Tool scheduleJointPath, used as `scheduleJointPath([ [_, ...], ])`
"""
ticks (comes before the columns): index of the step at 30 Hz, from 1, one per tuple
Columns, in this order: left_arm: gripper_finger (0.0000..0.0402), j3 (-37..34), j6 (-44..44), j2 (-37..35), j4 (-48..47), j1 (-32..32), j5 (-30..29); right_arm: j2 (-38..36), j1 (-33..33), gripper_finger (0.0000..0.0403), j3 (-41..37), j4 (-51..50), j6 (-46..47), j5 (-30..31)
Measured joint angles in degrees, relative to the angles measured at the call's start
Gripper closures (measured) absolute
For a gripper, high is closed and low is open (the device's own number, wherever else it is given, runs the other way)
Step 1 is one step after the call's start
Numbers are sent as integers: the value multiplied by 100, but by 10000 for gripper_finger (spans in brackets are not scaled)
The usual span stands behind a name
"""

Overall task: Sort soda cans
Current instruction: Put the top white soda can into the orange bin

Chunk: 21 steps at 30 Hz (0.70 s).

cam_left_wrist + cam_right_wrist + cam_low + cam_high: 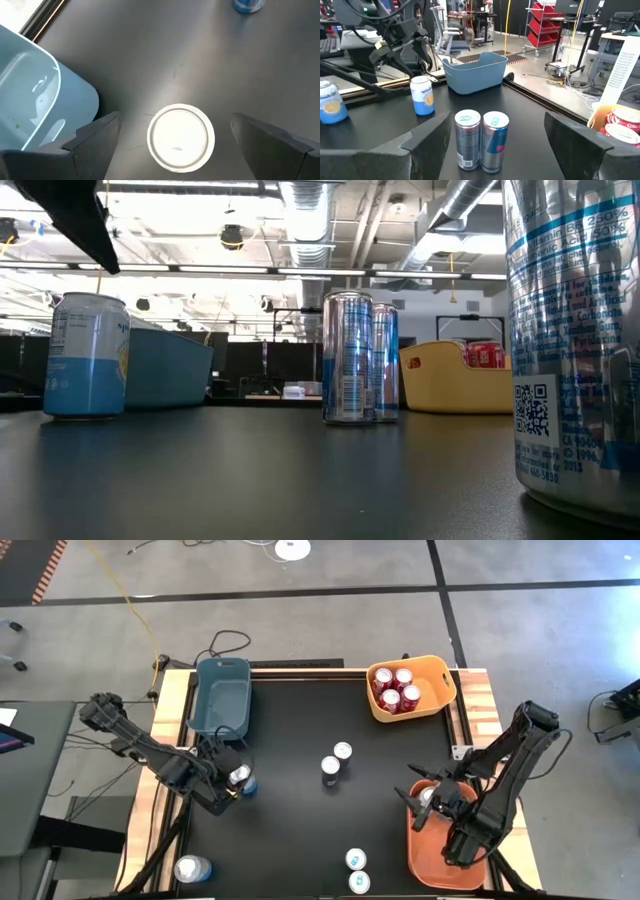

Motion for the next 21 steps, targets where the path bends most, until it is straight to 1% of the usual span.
scheduleJointPath([
  [4,28,-67,4,-2,-6,0,34,0,0,70,0,0,-43,-12],
  [7,26,-302,49,0,-10,0,107,0,0,70,0,-20,-156,-31],
  [12,6,-676,-43,-14,11,4,60,0,0,70,0,4,-341,-145],
  [15,4,-835,-70,-24,172,7,46,0,-18,70,0,6,-341,-146],
  [21,3,-889,73,-45,273,11,66,0,-153,70,0,56,-341,-161],
])
